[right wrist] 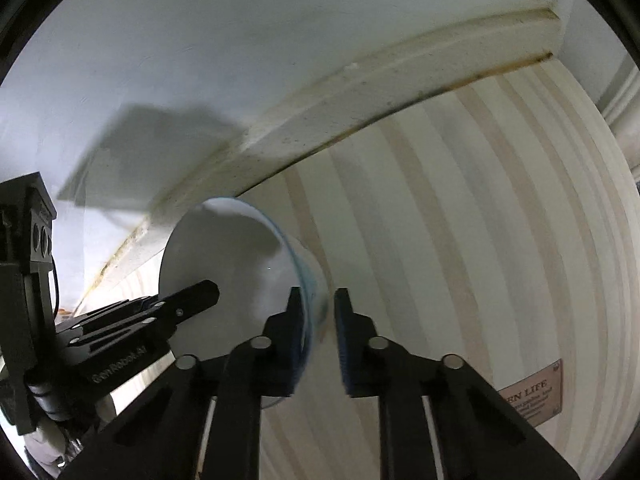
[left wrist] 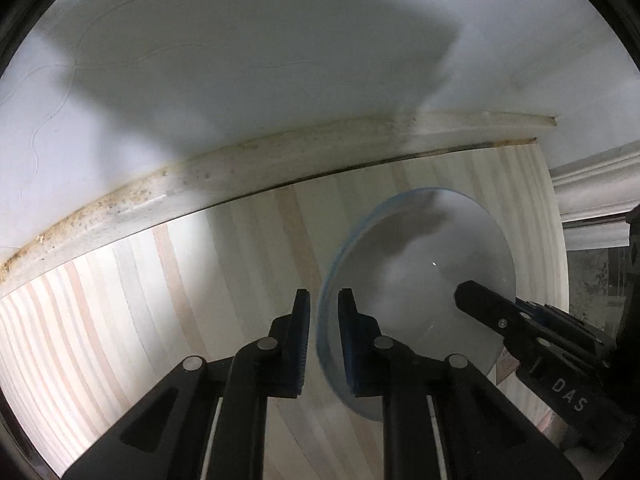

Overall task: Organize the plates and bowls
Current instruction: 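Release, move both grippers to the polka-dot bowl and grasp its rim, then lift the polka-dot bowl with both grippers and lower it into the nested bowls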

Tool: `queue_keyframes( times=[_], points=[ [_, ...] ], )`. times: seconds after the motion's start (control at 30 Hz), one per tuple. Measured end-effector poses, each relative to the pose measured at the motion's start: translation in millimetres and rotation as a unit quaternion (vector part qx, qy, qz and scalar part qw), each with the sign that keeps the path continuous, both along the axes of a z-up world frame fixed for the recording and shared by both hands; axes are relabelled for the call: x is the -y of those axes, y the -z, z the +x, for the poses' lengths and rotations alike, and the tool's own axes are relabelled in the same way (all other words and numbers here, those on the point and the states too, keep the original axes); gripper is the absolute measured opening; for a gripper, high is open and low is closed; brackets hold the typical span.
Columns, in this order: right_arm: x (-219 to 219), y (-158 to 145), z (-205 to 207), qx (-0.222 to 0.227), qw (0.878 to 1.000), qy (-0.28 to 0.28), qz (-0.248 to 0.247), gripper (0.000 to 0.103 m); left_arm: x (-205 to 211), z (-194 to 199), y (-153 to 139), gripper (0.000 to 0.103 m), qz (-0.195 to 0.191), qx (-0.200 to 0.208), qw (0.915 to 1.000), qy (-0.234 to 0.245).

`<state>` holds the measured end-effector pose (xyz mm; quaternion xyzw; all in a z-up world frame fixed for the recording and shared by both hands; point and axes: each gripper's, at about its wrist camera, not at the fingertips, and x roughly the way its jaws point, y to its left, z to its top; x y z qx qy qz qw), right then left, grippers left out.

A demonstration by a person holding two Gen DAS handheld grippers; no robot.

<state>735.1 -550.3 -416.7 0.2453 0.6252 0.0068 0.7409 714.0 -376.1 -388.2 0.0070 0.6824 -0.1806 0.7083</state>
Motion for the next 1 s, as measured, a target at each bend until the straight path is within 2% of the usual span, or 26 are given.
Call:
queue_keyframes(
  times=[0.37, 0.53, 0.7, 1.0],
  points=[
    [-8, -8, 0, 0.002, 1.0, 0.004, -0.01, 0.014, 2, -7, -18, 0.012, 0.004, 0.019, 0.9998, 0.01],
    [-12, -28, -11, 0.01, 1.0, 0.002, -0.011, 0.014, -1, -26, -41, 0.012, 0.001, 0.036, 0.9993, 0.013],
    [-21, -56, -35, 0.022, 1.0, -0.008, -0.015, 0.014, -15, -54, -69, 0.012, -0.006, 0.047, 0.9988, 0.011],
    [-51, -106, -110, 0.034, 0.999, -0.028, -0.009, 0.014, -42, -123, -110, 0.012, -0.005, 0.056, 0.9982, 0.024]
  ],
)
